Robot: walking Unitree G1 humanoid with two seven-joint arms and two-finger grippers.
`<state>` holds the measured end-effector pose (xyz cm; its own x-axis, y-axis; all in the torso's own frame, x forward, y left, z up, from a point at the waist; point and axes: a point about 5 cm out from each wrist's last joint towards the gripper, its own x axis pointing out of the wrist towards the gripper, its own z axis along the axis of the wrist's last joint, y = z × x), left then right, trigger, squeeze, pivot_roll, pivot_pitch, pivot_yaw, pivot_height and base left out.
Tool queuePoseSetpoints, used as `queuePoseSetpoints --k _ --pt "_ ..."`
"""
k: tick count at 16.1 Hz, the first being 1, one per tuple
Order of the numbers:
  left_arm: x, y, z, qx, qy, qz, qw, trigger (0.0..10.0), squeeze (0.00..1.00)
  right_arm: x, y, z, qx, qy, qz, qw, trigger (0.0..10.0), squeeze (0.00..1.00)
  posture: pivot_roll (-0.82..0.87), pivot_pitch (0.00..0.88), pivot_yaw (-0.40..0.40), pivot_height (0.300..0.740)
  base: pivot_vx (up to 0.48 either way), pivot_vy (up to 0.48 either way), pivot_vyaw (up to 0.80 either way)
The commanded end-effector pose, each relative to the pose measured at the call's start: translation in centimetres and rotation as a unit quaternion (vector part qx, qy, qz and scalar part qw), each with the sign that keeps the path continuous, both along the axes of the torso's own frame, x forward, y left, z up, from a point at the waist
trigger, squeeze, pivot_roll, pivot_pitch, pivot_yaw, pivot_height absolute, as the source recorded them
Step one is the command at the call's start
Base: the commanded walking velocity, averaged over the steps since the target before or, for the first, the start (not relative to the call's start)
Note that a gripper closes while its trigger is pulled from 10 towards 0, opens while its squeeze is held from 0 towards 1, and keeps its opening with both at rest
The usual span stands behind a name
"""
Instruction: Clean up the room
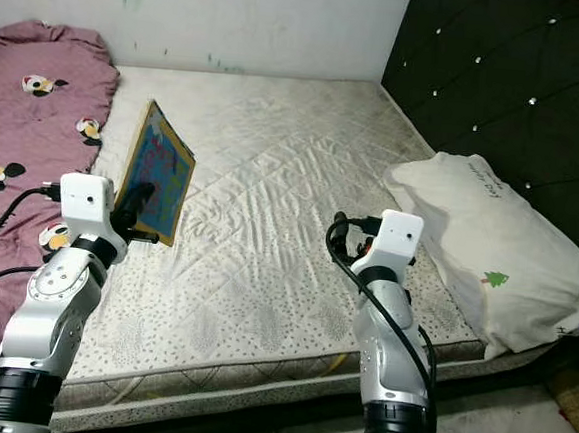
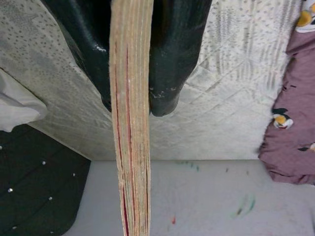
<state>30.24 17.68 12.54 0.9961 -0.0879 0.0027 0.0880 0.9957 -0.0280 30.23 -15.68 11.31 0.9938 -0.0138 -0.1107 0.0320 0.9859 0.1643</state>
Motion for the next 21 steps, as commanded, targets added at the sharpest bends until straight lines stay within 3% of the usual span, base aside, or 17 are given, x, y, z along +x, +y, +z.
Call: queuePoseSetpoints --k 1,10,14,21 --pt "0.1 0.22 0.84 0.005 -0.023 -0.001 1.0 10.0 0.0 0.14 0.17 0.33 -0.002 -0.007 0.002 1.0 10.0 0.0 -0.03 0.0 -0.061 0.74 0.0 -0.356 0.0" --pt "0.08 0.2 0.69 0.003 -0.022 0.001 1.0 10.0 0.0 0.11 0.51 0.38 0.006 -0.01 0.017 1.0 10.0 0.0 -0.04 0.0 -0.067 0.74 0.0 -0.356 0.0" --pt "-0.02 0.64 0.42 0.007 -0.018 0.004 1.0 10.0 0.0 0.16 0.44 0.34 -0.002 -0.01 0.023 1.0 10.0 0.0 -0.03 0.0 -0.071 0.74 0.0 0.0 0.0" --pt "-0.16 0.33 0.54 -0.01 -0.03 -0.011 0.999 10.0 0.0 0.29 0.43 0.48 -0.013 -0.015 0.03 0.999 10.0 0.0 -0.03 0.0 -0.078 0.74 0.0 0.0 0.56"
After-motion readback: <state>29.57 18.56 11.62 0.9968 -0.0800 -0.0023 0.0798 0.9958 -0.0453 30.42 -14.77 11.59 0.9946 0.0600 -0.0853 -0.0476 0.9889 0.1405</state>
